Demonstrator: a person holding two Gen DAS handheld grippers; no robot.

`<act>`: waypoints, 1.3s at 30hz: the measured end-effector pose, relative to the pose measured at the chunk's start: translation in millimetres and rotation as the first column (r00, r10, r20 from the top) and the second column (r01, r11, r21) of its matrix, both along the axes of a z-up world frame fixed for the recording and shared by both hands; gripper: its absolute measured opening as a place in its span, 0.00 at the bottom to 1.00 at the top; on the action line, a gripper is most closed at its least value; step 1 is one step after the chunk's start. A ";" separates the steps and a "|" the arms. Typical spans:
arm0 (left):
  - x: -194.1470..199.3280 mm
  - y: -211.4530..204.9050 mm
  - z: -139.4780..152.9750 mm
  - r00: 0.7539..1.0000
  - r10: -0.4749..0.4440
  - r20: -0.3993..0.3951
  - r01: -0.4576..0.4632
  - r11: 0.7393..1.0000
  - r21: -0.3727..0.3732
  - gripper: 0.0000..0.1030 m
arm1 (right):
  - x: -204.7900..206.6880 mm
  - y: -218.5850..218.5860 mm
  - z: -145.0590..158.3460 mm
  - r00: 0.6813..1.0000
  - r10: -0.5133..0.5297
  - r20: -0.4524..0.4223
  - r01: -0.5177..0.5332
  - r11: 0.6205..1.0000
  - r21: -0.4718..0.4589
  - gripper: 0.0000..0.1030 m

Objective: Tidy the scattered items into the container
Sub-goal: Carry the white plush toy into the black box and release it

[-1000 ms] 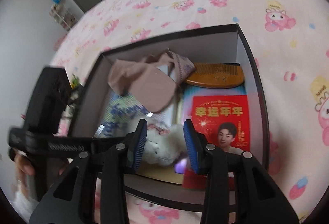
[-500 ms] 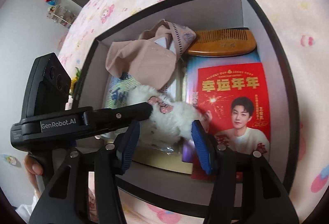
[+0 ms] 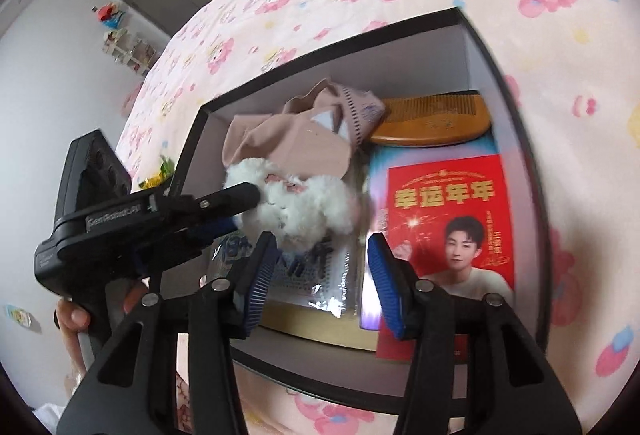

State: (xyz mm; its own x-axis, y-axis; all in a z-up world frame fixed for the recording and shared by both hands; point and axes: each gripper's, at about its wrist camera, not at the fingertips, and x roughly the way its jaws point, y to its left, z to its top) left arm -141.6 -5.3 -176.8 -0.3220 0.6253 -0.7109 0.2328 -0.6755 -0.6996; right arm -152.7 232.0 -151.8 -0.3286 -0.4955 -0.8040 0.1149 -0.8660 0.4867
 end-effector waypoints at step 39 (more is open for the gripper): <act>-23.3 -7.8 -5.9 0.998 -0.011 0.057 0.008 0.999 0.045 0.19 | -27.3 -35.3 -12.1 0.996 0.072 0.046 -0.073 0.997 0.025 0.43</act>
State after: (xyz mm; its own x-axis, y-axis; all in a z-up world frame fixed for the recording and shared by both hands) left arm -164.8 -13.2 -182.7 -0.2753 0.6598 -0.6992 0.2671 -0.6462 -0.7149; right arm -180.0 196.7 -163.9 -0.2563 -0.4947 -0.8304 0.1564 -0.8690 0.4694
